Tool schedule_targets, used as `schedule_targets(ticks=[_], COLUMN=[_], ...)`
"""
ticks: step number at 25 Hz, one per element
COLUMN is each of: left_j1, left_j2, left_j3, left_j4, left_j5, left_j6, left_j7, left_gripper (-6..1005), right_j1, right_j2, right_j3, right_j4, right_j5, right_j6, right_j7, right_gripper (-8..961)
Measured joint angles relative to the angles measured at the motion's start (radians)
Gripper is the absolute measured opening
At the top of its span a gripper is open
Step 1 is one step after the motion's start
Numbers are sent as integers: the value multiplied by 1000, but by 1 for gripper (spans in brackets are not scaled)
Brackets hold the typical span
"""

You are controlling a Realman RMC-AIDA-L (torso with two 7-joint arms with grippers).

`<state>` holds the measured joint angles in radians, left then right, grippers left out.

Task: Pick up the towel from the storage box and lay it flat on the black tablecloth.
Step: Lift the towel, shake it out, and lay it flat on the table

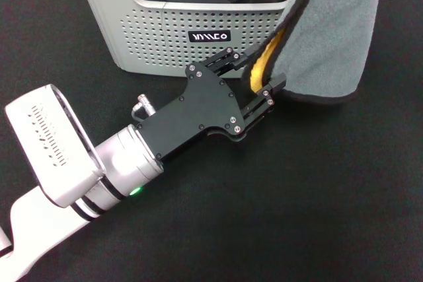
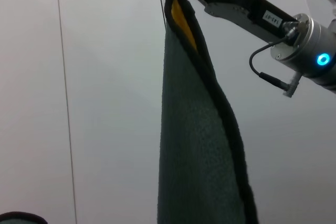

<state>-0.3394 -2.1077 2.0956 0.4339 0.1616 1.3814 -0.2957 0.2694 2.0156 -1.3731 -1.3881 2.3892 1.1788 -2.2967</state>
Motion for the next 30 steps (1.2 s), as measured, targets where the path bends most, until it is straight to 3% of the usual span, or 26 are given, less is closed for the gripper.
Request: schedule_targets(ticks=[19, 30], left_j1=[10, 0], left_j2=[0, 0], left_j3=[4, 4], left_j4=[-11, -22], left_j5=[-40, -38], left_j6=[4, 0], left_j7=[3, 2], left_gripper=[470, 395], right_j1=[-1, 2], right_j2=[0, 0], right_j3=[19, 24], right_j4=[-3, -3], right_j5=[0, 11], right_j6=[-1, -1], right_j7=[0, 1], right_gripper=[8, 9])
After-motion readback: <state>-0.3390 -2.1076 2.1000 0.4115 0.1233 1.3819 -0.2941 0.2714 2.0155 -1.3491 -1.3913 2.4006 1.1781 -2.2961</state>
